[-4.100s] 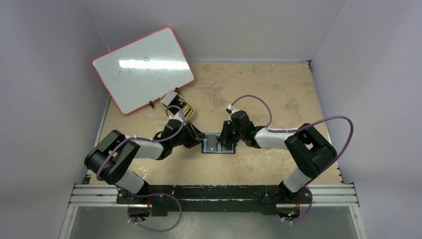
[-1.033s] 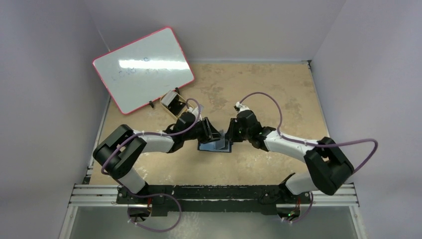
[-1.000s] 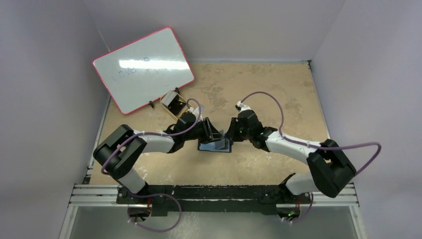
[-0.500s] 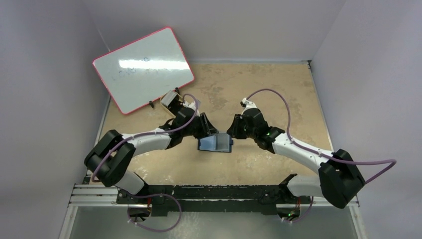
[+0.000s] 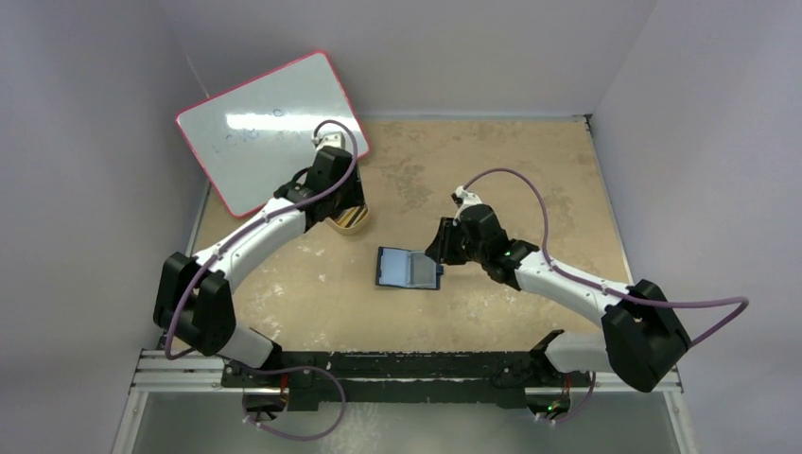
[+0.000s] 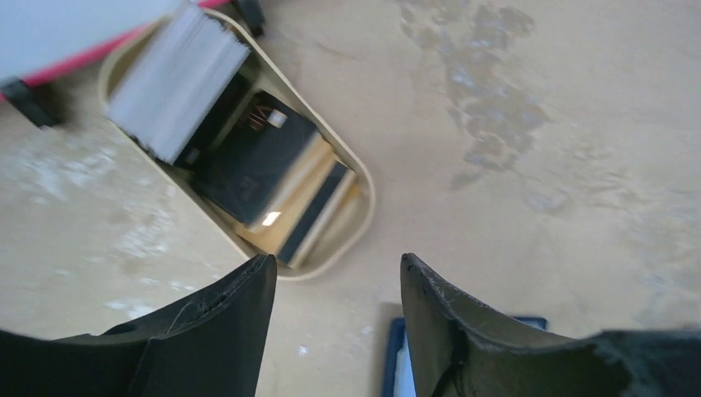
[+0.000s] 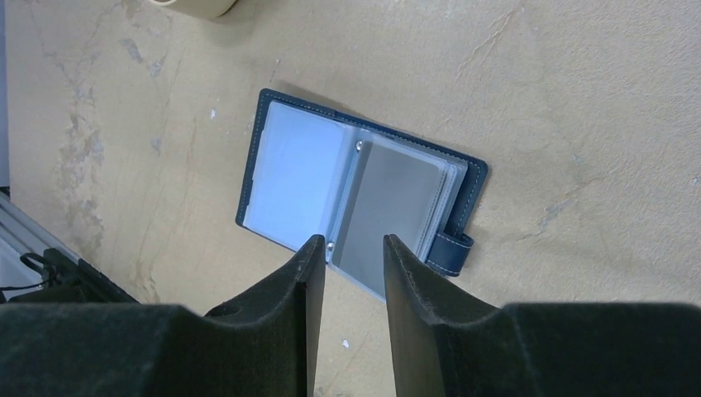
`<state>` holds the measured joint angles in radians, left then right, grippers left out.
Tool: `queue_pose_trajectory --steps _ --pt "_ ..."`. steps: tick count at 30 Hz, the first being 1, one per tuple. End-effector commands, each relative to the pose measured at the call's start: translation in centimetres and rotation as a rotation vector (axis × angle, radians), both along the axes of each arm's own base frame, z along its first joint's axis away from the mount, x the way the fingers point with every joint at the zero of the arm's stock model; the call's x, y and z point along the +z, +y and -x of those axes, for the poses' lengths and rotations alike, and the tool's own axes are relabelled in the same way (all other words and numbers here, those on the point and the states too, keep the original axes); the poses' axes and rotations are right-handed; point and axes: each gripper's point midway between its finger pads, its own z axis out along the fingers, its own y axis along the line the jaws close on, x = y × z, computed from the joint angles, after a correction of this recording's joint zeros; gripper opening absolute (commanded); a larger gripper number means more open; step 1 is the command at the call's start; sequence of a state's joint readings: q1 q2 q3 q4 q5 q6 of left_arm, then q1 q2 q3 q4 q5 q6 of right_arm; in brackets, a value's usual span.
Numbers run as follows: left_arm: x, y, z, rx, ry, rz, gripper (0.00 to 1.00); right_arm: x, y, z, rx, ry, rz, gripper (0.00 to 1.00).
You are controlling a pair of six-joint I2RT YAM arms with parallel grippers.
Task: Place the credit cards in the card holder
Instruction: Pick up the credit card from the storage box.
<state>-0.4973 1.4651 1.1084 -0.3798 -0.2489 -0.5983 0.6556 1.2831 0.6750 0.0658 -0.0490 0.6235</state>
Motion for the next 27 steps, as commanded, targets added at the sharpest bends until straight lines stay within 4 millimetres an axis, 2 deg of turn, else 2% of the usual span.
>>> queue_pose_trajectory --steps 1,3,8,17,21,27 --pt "0.1 4.3 -2.2 0.033 0.014 -0.289 0.57 3.5 1.6 -1.0 0.048 -0.085 -0.065 0.35" --pt "0.3 4.8 -3.1 0.013 0.025 -0.369 0.58 3.7 1.7 -0.8 0.057 -0.086 -0.072 0.36" --pt "-0.7 4.6 -5.0 -0.072 0.084 -0.485 0.6 4.4 1.5 -0.5 0.055 -0.107 -0.091 0.35" --pt "-2.5 6.5 -8.2 -0.055 0.11 -0.653 0.63 4.4 1.2 0.0 0.063 -0.104 -0.087 0.35" --pt "-4.3 7.5 -9.1 -0.063 0.165 -0.706 0.63 3.9 0.8 0.7 0.06 -0.076 -0.083 0.34" --pt "-5.1 9.0 -10.0 -0.017 0.181 -0.819 0.63 4.7 0.7 0.8 0.05 -0.096 -0.108 0.34"
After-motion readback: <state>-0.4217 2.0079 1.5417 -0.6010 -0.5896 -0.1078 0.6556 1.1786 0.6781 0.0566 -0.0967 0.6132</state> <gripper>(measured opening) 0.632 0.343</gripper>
